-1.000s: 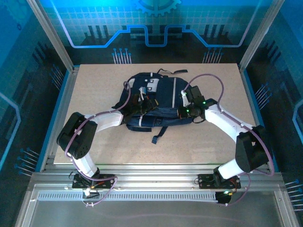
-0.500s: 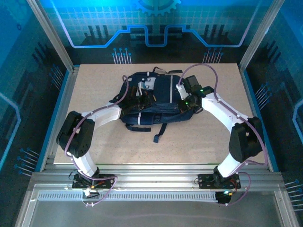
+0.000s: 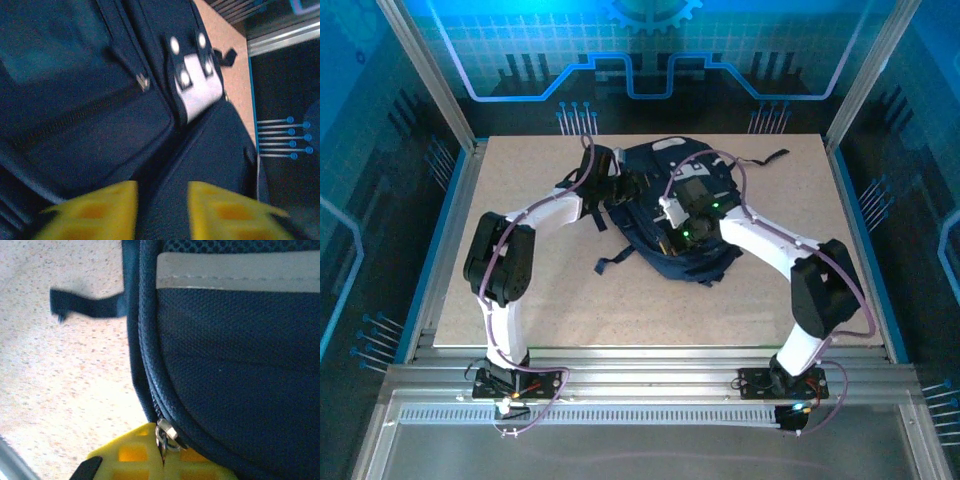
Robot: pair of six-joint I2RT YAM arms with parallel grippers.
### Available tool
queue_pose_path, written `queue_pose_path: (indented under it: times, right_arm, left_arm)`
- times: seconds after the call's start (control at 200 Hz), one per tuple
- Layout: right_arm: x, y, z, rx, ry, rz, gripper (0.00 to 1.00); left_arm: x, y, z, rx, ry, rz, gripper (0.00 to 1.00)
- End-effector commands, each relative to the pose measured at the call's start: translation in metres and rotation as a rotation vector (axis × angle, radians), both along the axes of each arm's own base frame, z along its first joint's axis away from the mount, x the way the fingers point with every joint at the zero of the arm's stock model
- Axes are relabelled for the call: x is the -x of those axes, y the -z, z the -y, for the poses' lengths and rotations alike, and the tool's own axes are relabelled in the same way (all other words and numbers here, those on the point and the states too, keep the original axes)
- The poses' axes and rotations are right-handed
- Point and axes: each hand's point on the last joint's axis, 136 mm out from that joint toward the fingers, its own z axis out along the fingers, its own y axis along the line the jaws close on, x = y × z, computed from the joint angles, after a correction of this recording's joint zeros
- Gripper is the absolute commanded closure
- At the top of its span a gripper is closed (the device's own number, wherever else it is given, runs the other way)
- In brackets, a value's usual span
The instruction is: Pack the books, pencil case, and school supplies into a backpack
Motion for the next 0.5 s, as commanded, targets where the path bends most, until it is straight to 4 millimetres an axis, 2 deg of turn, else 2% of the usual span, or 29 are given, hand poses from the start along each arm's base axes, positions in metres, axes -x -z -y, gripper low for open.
queue_pose_path:
  times: [0.0,0.11,0.215,0.29,0.375,0.495]
  right_arm:
    - [0.007,-0.01,-0.04,-0.131,-0.001,-0.099,1.0]
    - [-0.001,-0.015,-0.051,-0.149,-0.003,-0.102,1.0]
    - [0.0,-0.022,-0.056,-0.171,-0.004,-0.123,1.0]
    - [0.002,-0.027,-0.057,-0.188,0.004,-0.128,1.0]
    - [0.006,-0.029,-0.056,-0.206,0.015,-0.13,1.0]
    - [0.013,-0.033,-0.056,-0.246,0.03,-0.125,1.0]
  left_arm:
    - [-0.006,-0.049,-0.036,-0.025,-0.108,0.088,0.02]
    - [0.022,-0.048,-0.045,-0.005,-0.133,0.032,0.01]
    - [0.049,-0.028,-0.049,0.057,-0.168,-0.045,0.01]
    - [0.063,-0.01,-0.045,0.125,-0.183,-0.103,0.01]
    - [0.071,0.01,-0.038,0.187,-0.197,-0.159,0.02]
    - [0.073,0.029,-0.022,0.27,-0.213,-0.19,0.13]
